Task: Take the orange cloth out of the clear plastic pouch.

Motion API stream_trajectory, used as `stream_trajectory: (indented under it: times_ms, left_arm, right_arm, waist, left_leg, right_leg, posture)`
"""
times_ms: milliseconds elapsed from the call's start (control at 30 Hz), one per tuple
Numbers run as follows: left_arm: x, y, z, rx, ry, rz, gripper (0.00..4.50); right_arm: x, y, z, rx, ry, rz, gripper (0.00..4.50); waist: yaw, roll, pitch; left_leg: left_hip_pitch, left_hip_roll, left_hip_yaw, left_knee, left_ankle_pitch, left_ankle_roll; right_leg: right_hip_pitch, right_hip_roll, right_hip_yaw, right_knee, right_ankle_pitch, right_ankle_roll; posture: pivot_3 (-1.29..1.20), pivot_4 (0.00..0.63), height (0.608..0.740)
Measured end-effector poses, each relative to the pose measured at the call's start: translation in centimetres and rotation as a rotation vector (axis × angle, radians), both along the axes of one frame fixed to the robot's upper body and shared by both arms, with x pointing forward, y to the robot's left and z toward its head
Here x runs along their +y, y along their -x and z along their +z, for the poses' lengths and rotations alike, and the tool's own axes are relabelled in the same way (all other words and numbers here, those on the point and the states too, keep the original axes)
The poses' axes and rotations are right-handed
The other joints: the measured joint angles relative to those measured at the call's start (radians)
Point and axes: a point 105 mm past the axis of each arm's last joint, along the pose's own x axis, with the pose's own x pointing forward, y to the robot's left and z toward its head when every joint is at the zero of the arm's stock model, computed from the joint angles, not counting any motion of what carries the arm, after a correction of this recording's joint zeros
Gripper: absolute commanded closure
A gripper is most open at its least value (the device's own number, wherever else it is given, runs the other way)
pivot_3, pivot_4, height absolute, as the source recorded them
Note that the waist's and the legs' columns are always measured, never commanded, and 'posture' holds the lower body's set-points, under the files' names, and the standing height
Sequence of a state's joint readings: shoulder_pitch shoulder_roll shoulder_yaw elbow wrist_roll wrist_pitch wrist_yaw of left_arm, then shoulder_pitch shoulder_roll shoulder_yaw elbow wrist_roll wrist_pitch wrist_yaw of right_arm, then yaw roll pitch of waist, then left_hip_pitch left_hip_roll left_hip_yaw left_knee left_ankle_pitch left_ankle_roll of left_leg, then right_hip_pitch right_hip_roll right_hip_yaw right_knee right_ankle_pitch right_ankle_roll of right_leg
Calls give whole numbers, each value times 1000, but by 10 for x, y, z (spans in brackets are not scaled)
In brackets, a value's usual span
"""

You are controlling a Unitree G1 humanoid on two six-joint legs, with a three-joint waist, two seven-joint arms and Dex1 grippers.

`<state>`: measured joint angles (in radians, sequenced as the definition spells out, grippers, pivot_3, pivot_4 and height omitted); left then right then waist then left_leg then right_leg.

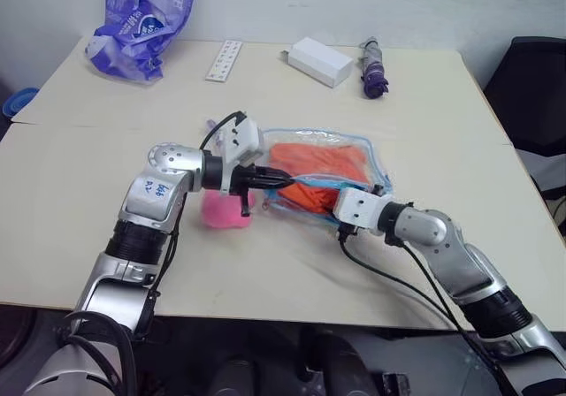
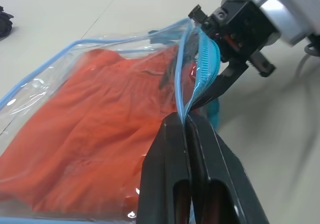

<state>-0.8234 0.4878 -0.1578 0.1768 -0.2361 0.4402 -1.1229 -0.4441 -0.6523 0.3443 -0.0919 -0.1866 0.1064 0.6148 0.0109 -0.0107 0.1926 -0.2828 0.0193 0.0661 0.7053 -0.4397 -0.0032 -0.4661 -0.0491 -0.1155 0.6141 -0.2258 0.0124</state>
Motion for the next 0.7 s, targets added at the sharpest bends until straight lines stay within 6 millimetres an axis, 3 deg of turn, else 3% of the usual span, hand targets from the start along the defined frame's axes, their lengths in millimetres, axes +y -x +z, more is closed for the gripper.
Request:
stream_trajectory:
  times_ms: [467,700]
  left_arm:
    - [-1,6,-4,-12,-1,-7,4500]
    - [-4,6,-4,-12,8,-9,4500]
  right_arm:
    - [0,3,1,-68,67,56,1299]
    - [16,7,3,-36,16,105,1299]
  waist:
    - [-12,0,0]
    - [-12,0,0]
  left_leg:
    - [0,1,-1,0,0,0]
    - [0,1,-1,0,0,0]
  right_leg:
    - [0,0,2,1,0,0]
    - [0,0,2,2,0,0]
  posture:
    - [0,150,740]
    - [0,150,740]
